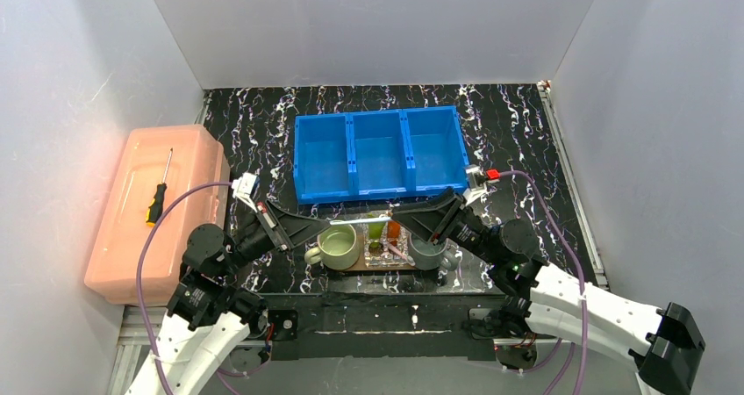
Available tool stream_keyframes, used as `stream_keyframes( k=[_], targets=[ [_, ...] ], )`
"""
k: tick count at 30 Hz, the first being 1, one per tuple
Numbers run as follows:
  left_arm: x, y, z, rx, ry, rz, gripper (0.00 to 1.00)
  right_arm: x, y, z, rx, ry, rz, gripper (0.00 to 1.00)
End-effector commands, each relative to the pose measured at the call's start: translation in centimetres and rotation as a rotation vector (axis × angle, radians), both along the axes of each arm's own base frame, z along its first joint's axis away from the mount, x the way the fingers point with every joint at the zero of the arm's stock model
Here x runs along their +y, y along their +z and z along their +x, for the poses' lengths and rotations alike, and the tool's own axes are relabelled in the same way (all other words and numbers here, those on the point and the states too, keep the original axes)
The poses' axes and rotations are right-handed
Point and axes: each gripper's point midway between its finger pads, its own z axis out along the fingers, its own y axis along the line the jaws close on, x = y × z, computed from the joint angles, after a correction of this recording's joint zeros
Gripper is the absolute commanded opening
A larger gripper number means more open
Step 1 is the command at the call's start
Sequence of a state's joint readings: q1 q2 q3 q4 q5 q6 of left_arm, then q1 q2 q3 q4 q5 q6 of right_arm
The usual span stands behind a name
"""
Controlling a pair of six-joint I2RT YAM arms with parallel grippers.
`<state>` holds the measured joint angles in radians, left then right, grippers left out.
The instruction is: Prepare toiletry sets of a toothbrush and toothpaste on the tray
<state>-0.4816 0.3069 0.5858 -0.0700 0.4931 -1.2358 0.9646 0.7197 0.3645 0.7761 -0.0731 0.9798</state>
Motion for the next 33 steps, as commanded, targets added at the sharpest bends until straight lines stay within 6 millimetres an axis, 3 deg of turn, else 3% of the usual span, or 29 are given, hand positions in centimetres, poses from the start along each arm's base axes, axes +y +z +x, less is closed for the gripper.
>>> stream_keyframes(
  k=[1, 5, 12, 23, 33],
  targets=[
    [0.3, 0.6, -0.8, -0.044, -0.008, 0.045, 0.00, -0.7, 2.1, 0.1, -0.065, -0.049, -0.003, 0.58],
    [0.6, 0.9, -1.4, -0.065, -0.014, 0.066, 0.00, -1.1, 1.9, 0.1, -0.070, -0.066, -0.025, 0.66],
    [1.5, 0.6, -2.7, -0.101, -0.021, 0.174, 0.00, -2.7, 2.0, 0.9, -0.106, -0.168, -0.126, 0.71],
    [2.4, -2.7, -3.6, -0.055, -0.095, 0.445, 0.00, -5.1, 1.0, 2.6, -0.158, -0.314, -0.369, 0.73],
    [2.8, -4.0, -3.1, 0.014, -0.110, 0.555, 0.00, -4.3, -1.0, 3.0, -0.147, -0.296, -0.458, 0.73]
  ],
)
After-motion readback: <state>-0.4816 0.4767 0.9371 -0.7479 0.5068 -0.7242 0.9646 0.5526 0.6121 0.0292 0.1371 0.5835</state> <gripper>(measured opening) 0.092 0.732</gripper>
